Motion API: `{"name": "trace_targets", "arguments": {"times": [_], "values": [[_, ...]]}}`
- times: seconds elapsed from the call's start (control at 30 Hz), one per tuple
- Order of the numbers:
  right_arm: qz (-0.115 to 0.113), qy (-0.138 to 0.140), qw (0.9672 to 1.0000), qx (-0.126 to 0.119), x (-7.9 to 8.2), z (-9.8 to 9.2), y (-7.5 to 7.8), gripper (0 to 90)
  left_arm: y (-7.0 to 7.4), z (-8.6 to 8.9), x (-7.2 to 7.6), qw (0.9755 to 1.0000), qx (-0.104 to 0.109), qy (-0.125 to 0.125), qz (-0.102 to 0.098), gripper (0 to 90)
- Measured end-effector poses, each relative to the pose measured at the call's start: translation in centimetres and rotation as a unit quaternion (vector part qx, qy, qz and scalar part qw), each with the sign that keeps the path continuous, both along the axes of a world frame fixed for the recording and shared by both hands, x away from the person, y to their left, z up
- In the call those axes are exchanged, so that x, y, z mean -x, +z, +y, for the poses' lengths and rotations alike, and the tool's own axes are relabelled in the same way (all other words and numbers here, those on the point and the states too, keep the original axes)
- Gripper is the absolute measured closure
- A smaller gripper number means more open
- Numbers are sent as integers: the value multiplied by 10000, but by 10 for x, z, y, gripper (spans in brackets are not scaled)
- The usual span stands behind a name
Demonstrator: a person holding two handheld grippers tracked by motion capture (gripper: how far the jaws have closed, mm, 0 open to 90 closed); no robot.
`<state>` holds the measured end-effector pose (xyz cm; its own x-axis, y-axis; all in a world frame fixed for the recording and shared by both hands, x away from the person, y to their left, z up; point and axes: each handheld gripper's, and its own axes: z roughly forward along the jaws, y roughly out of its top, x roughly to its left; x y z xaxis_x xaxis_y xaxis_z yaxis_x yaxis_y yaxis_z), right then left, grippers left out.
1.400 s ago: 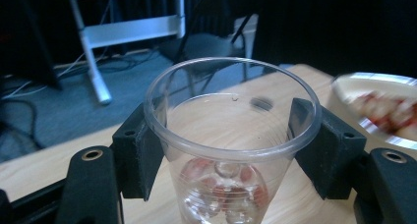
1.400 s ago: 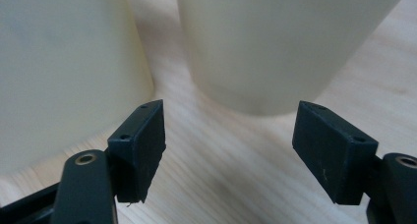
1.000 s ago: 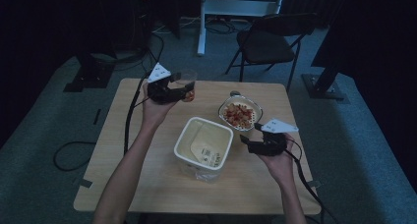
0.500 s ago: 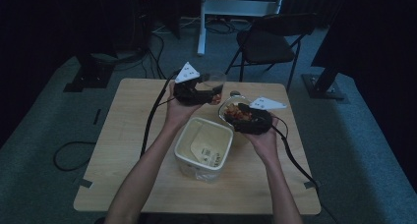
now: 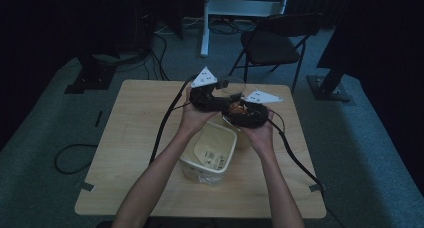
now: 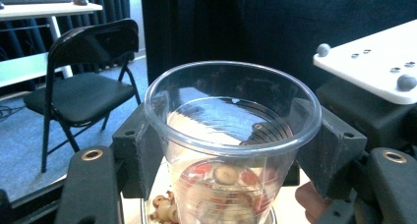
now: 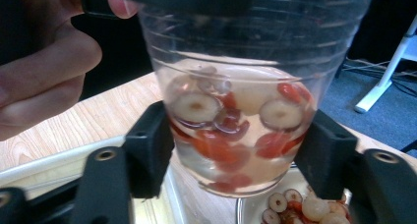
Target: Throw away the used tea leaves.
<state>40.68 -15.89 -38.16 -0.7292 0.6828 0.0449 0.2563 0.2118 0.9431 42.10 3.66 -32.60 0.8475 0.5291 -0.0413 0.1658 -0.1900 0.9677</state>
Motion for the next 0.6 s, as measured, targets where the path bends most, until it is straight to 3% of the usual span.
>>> {"name": "trace_targets", "arguments": {"times": [0.13,0.23,0.43,0.6], "values": [[-14,-22,10000,-2,-3,1,-1,346,0,-1,1,10000,67,-18,-9,333],[3,-26,10000,13,-3,1,-3,408,0,-4,1,10000,27,-19,-27,332],[-10,-49,9999,94,-3,1,-2,419,-1,-4,2,10000,19,-3,-39,298],[-14,-267,9996,115,-5,-2,-2,420,-3,-1,3,9999,-69,118,-22,234]]}}
